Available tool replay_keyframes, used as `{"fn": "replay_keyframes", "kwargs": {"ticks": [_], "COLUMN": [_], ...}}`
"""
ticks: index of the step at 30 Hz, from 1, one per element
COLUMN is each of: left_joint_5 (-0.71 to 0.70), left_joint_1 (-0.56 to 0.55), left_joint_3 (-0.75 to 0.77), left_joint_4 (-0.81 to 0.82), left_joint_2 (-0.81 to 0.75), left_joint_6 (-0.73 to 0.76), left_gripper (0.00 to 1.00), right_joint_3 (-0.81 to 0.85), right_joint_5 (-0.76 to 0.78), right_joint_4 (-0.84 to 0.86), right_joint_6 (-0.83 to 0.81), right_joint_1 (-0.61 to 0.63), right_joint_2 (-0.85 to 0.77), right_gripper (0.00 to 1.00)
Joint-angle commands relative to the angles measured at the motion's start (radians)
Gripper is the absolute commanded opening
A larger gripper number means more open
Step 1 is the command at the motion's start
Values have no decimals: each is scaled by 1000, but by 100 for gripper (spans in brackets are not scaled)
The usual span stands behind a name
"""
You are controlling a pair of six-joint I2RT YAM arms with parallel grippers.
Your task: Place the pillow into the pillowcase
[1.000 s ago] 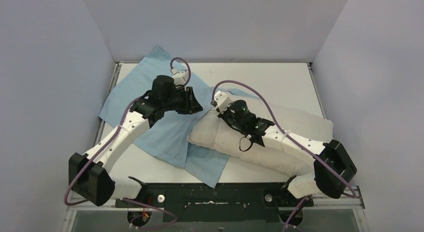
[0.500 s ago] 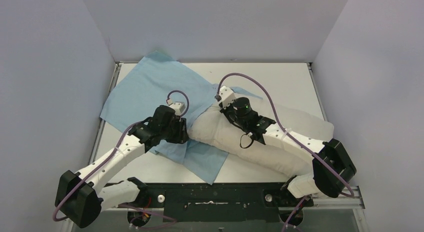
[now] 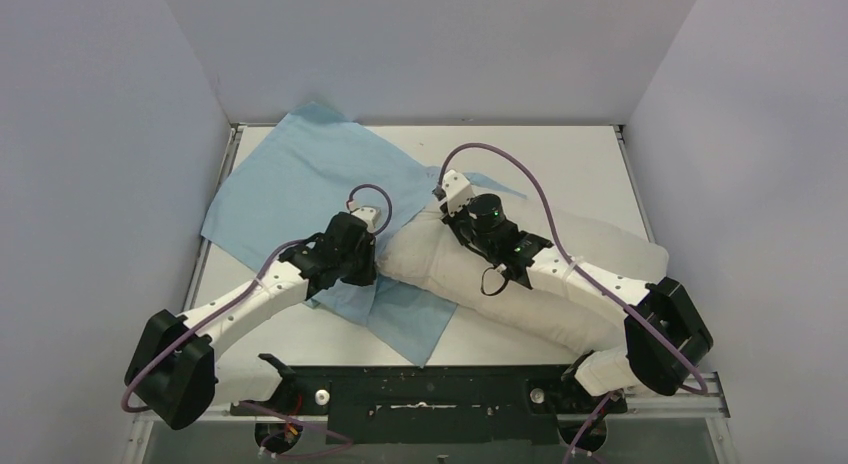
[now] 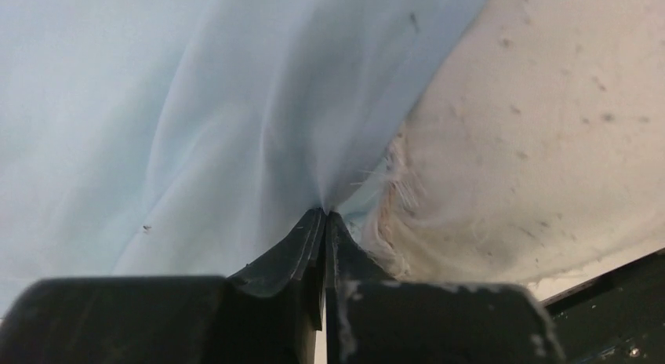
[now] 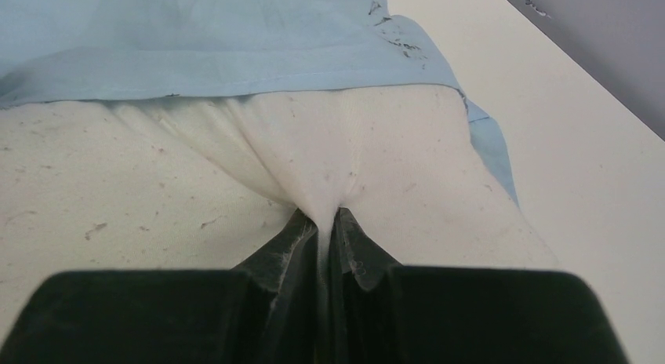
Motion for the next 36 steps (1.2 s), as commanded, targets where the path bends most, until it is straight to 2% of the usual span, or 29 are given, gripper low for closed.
{"fn": "replay_keyframes", "kwargs": {"ticks": [1,6,15,18,22,26,30,34,36], "left_joint_5": [8,98,182,263,334,319,287,282,284], "left_joint_1": [-7,-10,-10,-14,-26,-50,-85,-93,-93], "left_joint_3": [43,75,75,75,89,34,-76,-66,-25], "left_joint_4": [26,38,49,113,210,284,399,416,373], "left_joint_2": [-77,-213,-247,-259,-268,-238,-189,-165,-164], "left_joint_6": [19,-16,-60,-111,-177,-230,-292,-301,-288], "left_gripper": [0,0,0,0,0,0,0,0,2], "right_joint_3": [-7,-31,-10,6,57,71,67,41,74], "right_joint_5": [22,5,34,100,266,333,325,248,186], "right_joint_4": [84,104,109,134,134,167,171,149,54], "right_joint_6": [17,4,10,34,130,214,238,264,242], "right_joint_1": [-16,-10,3,18,36,57,92,92,79], "right_joint_2": [-24,10,38,66,90,82,102,100,75], "right_gripper": [0,0,0,0,0,0,0,0,8]}}
